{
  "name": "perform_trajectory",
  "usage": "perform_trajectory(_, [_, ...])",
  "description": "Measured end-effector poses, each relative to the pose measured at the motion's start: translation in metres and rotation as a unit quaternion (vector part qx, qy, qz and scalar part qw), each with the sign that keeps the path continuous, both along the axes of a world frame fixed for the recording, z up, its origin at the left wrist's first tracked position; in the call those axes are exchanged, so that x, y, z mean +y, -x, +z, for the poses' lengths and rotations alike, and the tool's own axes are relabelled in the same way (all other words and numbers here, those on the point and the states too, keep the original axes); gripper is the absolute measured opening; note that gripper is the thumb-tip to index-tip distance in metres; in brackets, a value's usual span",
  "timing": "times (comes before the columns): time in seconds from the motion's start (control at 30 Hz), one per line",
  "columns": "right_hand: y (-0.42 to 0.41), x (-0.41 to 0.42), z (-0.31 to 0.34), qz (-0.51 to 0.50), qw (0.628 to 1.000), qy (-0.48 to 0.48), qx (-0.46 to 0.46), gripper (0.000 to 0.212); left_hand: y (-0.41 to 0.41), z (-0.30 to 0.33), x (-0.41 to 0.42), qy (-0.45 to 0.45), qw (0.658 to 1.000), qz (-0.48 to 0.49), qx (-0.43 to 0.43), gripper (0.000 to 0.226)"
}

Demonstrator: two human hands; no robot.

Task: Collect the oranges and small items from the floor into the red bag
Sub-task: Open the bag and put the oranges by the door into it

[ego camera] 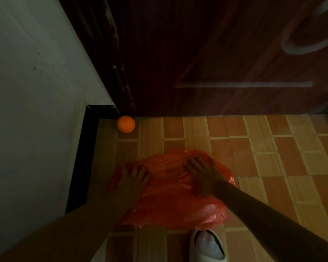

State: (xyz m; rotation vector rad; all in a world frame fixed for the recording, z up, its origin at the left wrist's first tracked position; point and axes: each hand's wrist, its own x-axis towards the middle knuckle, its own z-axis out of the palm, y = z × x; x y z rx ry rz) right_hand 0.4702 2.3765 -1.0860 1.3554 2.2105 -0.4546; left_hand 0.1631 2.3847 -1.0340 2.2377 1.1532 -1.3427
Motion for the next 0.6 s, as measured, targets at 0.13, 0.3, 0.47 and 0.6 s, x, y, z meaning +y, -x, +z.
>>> perform_trajectory(0.13, [0.000, 0.011, 0.007, -0.017, 1.000, -0.018, 0.018, 0.126, 0.007, 0.008, 0.014, -0.036, 0.998, 0.057, -0.003, 0.110])
perform_trajectory(0.3, [0.023, 0.019, 0.030, -0.046, 0.992, -0.049, 0.110, 0.120, 0.015, 0.014, 0.032, -0.067, 0.993, 0.093, -0.037, 0.130])
perform_trajectory(0.47, [0.057, 0.025, 0.057, -0.044, 0.979, -0.065, 0.186, 0.107, 0.021, 0.029, 0.049, -0.073, 0.980, 0.117, -0.140, 0.110])
perform_trajectory(0.6, [0.086, 0.054, 0.070, -0.040, 0.970, -0.088, 0.222, 0.100, 0.036, 0.040, 0.046, -0.098, 0.967, 0.105, -0.213, 0.084])
